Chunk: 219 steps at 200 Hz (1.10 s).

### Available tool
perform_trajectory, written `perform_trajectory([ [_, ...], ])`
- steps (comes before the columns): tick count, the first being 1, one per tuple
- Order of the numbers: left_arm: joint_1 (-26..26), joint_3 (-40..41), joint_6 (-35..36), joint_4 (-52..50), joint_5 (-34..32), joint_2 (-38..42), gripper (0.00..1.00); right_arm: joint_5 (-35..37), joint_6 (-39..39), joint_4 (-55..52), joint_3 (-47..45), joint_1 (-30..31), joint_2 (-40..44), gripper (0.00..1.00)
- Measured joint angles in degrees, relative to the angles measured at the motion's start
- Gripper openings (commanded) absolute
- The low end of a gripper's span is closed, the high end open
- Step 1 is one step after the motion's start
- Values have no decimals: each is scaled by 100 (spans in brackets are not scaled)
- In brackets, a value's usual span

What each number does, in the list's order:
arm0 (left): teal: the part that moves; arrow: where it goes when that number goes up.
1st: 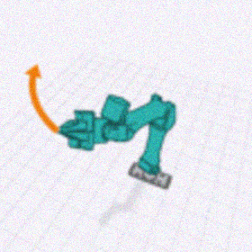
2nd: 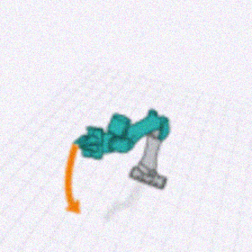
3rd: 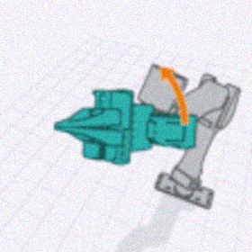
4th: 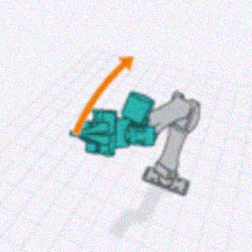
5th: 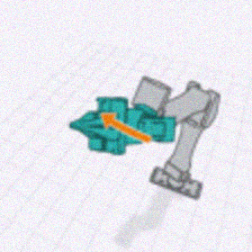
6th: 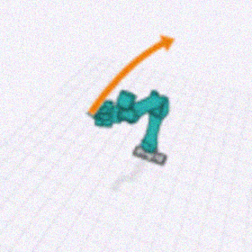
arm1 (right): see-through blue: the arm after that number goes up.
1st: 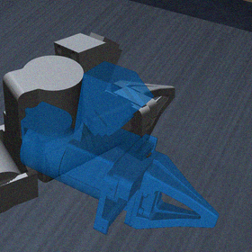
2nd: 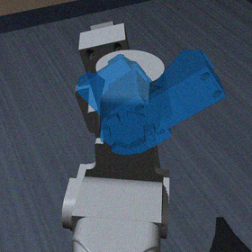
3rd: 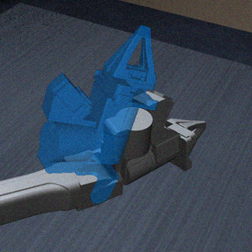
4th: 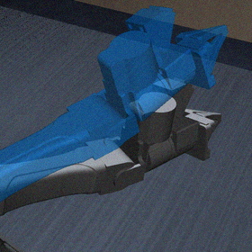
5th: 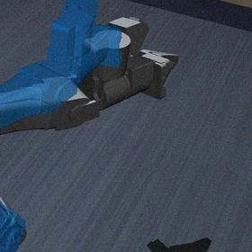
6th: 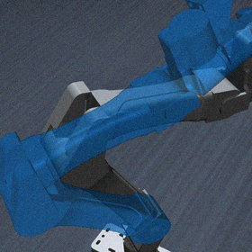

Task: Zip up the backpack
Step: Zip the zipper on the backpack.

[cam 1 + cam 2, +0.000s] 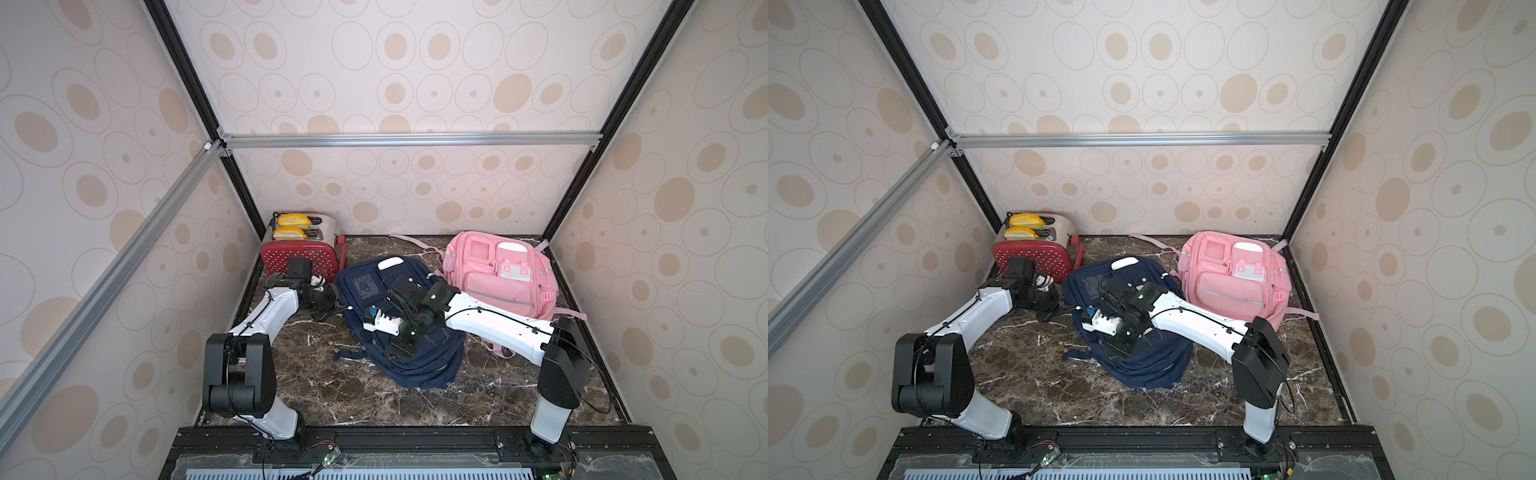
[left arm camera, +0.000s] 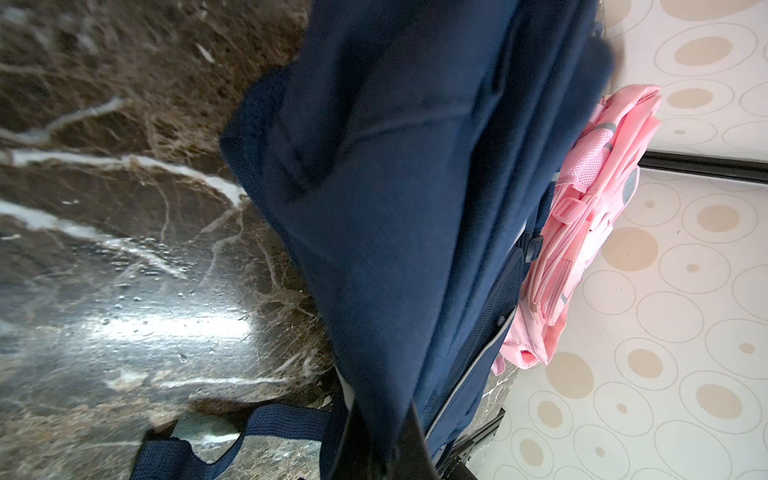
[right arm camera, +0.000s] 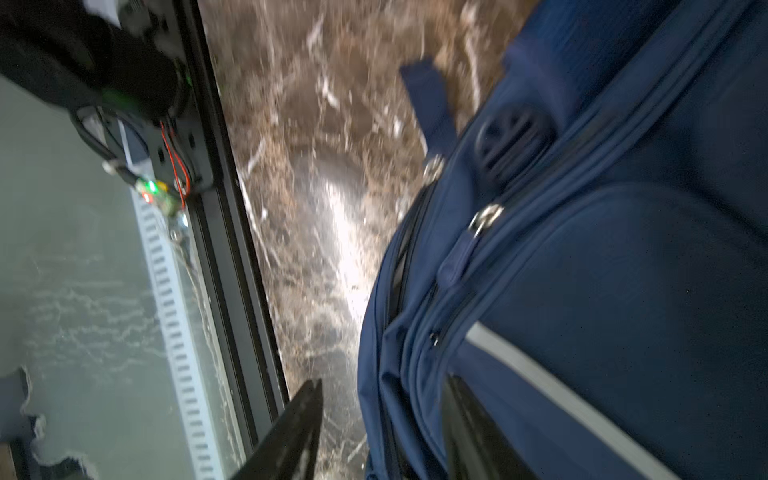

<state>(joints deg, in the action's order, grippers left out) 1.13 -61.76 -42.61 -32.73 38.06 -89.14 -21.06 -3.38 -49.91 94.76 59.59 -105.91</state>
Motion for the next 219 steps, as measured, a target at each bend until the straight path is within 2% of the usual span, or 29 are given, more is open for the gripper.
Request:
perform_trajectory([
  [31,0,74,-4,35,22,175,0,-144,83,-229,1174,15,-922,46],
  [62,0,120,-22,94,50,271,0,-192,149,-629,1220,15,-1488,45],
  [141,0,170,-81,184,52,313,0,-297,372,-796,861,13,-1419,45],
  [219,-7,269,-116,271,52,345,0,55,448,-844,979,4,-1342,46],
])
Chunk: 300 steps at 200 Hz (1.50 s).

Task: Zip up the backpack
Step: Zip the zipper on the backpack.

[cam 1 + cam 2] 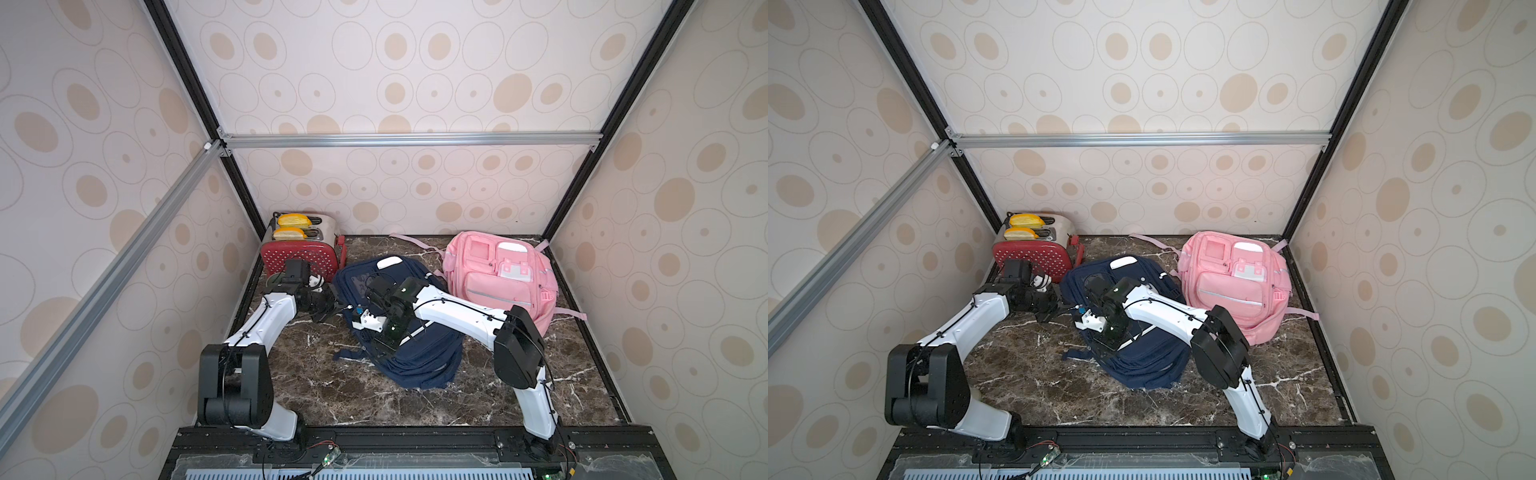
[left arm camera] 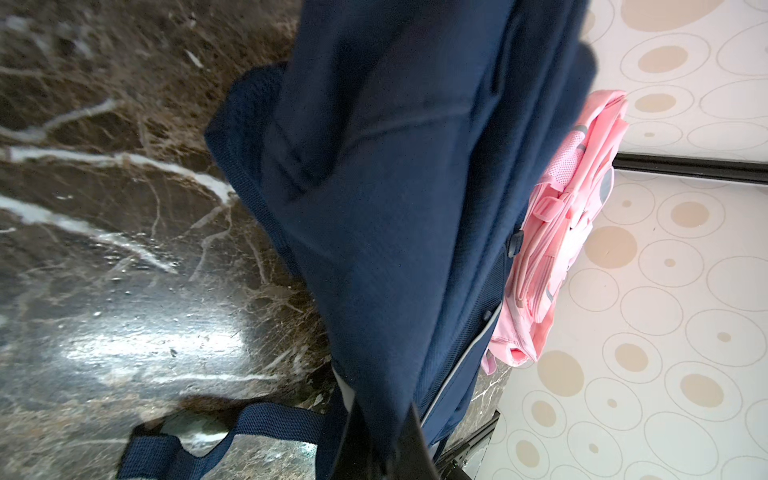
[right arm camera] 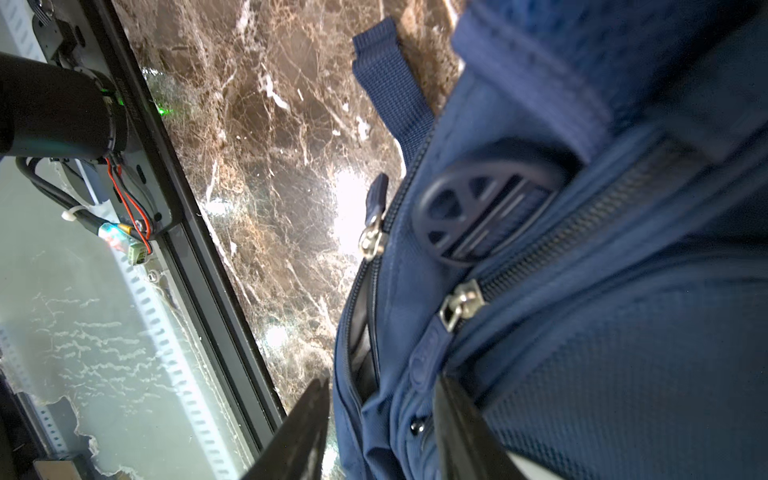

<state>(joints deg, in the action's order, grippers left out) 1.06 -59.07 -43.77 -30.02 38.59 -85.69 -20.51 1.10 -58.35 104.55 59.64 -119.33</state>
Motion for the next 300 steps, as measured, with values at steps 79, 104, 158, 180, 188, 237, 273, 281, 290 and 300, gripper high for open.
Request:
perform_trajectory([
  [79,0,33,-70,83,74,55,0,129,7,-83,179,-22,-11,41],
  [104,0,35,-153,90,94,63,0,118,46,-81,203,-31,-85,39],
  [158,2,153,-267,210,118,192,0,138,153,-186,393,-28,-376,40],
  [180,2,199,-297,240,118,223,0,142,190,-197,393,-31,-385,40],
  [188,2,214,-302,258,120,234,0,144,199,-199,393,-31,-387,40],
  [237,2,278,-348,313,129,267,0,409,348,-122,289,-24,-404,45],
  [273,2,350,-413,378,129,267,0,564,385,-11,177,-28,-393,45],
  [281,2,350,-428,385,138,267,0,568,400,-9,177,-28,-393,45],
  [290,2,350,-444,387,142,269,0,570,409,-2,177,-28,-393,44],
  [300,2,350,-448,387,142,269,0,577,409,0,177,-28,-393,42],
])
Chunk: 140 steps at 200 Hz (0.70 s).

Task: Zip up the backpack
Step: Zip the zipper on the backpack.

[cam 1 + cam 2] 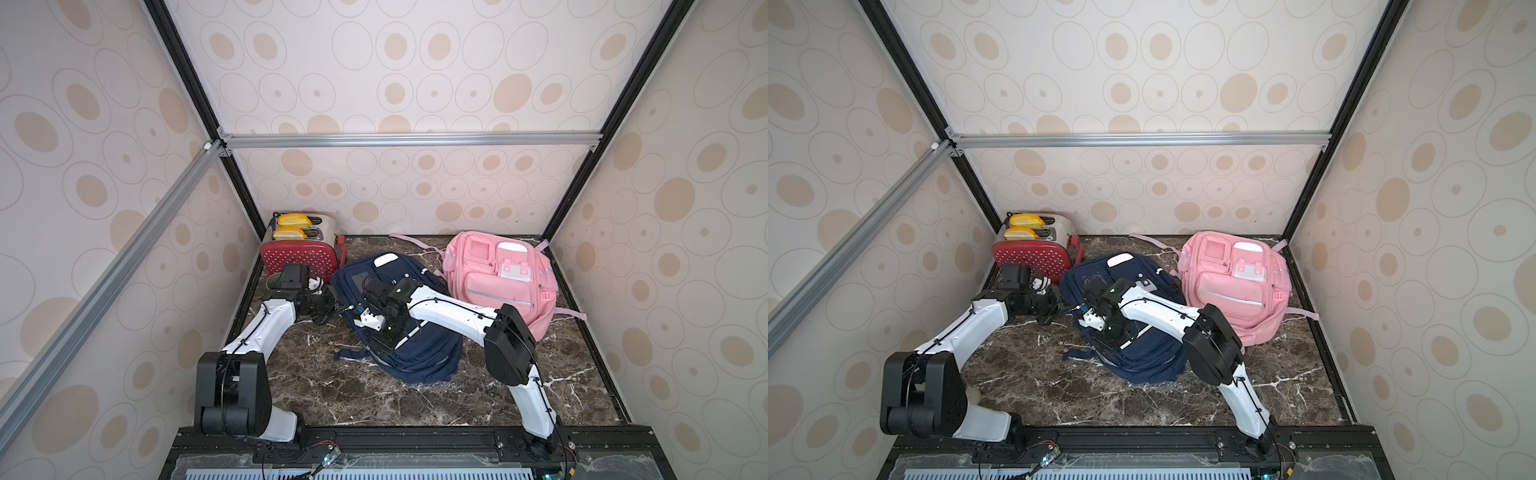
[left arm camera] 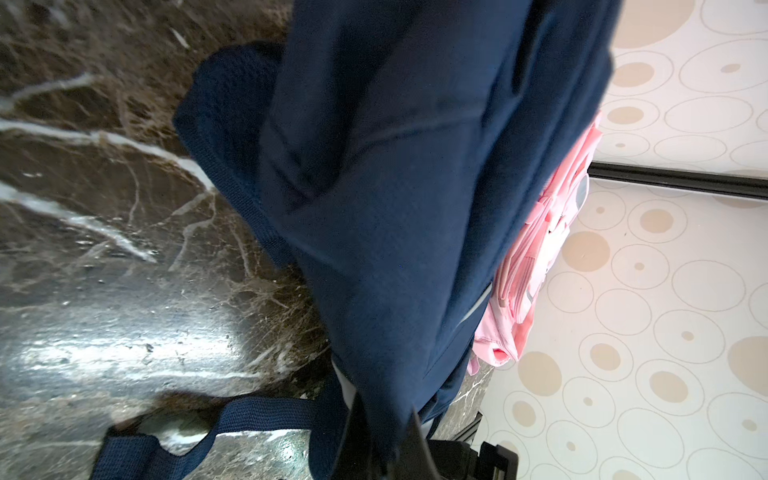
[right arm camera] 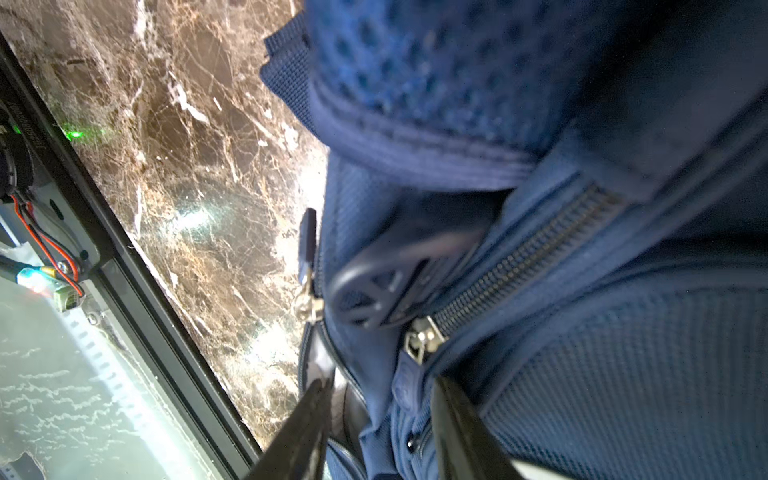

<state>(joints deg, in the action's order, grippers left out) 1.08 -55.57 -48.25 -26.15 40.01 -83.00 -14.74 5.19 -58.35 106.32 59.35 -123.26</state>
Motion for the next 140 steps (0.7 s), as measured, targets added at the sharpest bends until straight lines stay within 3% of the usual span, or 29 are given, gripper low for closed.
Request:
perform_trajectory([
  [32,0,26,-22,17,7,9,0,24,35,94,-81,-31,0,28],
  [68,0,70,-57,74,7,9,0,-101,87,179,-166,-107,-4,27],
  [140,0,94,-87,79,0,9,0,-308,177,201,-216,-184,-55,10],
])
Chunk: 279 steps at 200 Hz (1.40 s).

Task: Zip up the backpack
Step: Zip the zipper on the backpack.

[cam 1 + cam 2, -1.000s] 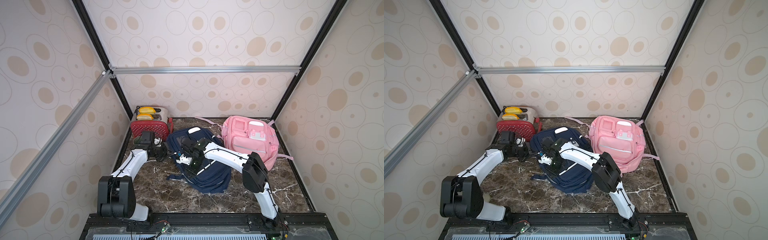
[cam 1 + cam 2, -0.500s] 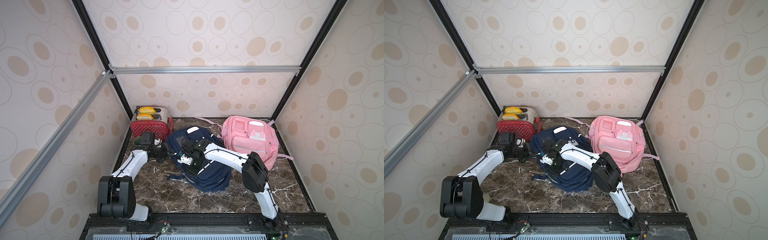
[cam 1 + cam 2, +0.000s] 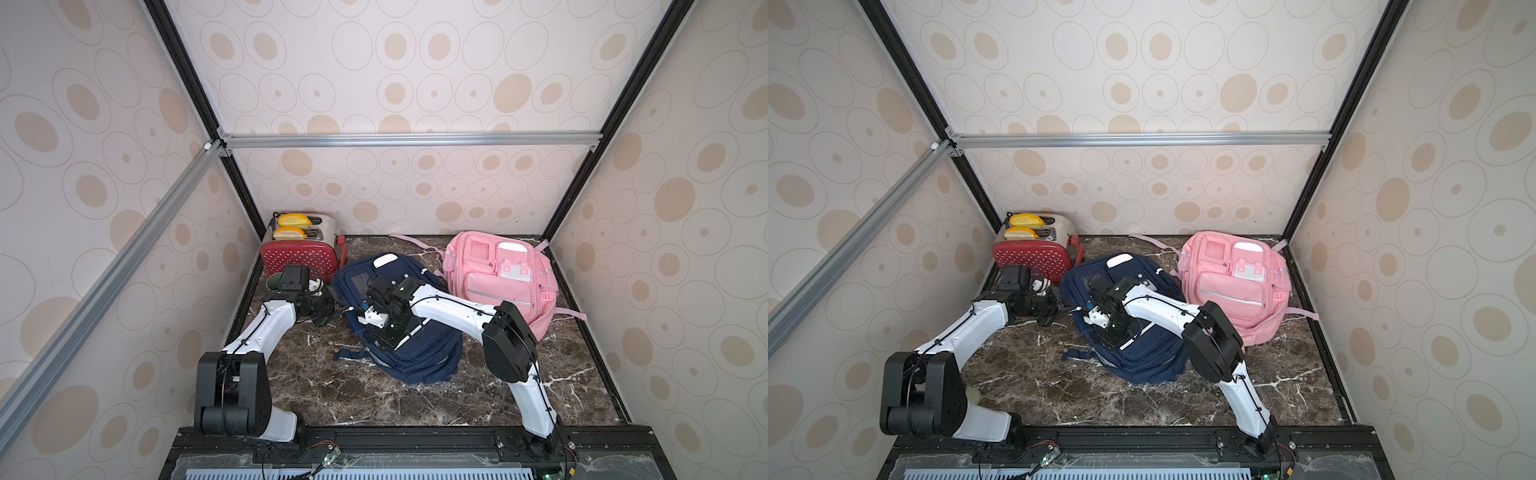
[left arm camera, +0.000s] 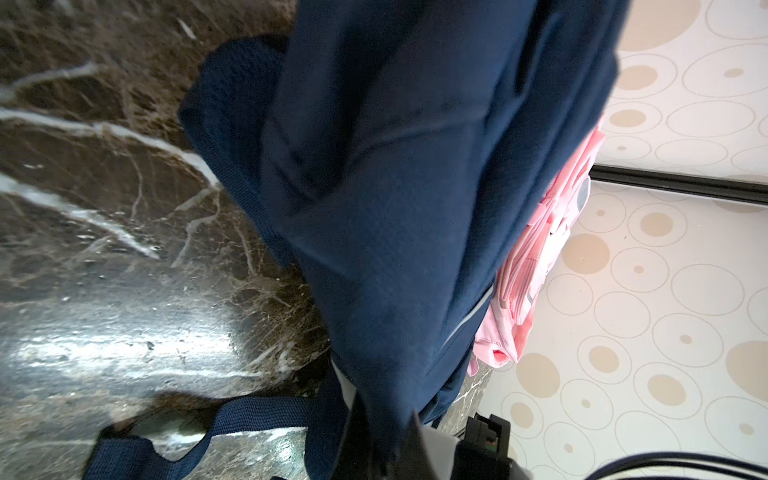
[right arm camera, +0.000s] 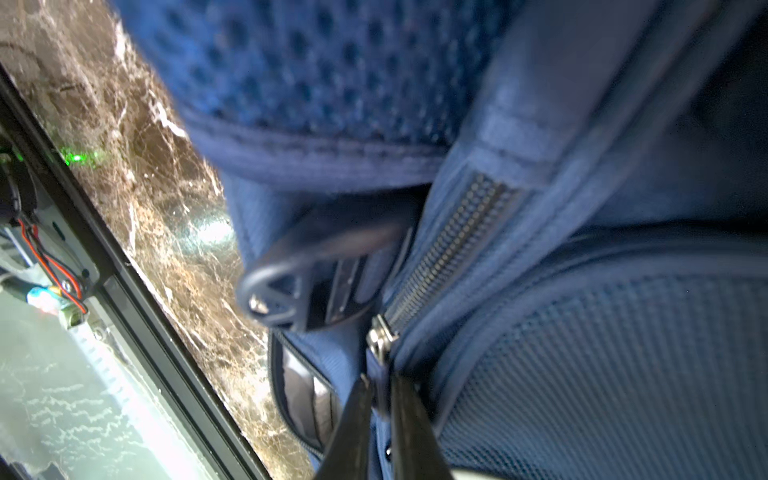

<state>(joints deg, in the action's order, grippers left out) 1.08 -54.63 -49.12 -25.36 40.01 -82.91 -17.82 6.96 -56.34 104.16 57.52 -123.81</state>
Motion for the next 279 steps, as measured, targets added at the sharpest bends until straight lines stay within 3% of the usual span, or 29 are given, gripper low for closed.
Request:
perform_trajectory([
  [30,0,9,-17,0,-2,0,0,-74,15,-13,-22,-4,-9,0],
  [104,-17,83,4,-48,-31,-24,0,-350,-164,-328,-240,-37,33,0],
  [174,-243,-122,315,-490,197,-616,0,-205,-286,-424,-1797,-48,1106,0],
  [248,-407,-741,962,-1001,227,-1080,0,348,-638,-1069,-2553,-713,2162,0],
  [279,-433,-1075,1174,-1248,173,-1456,0,337,-702,-1049,-2553,-822,2236,0],
])
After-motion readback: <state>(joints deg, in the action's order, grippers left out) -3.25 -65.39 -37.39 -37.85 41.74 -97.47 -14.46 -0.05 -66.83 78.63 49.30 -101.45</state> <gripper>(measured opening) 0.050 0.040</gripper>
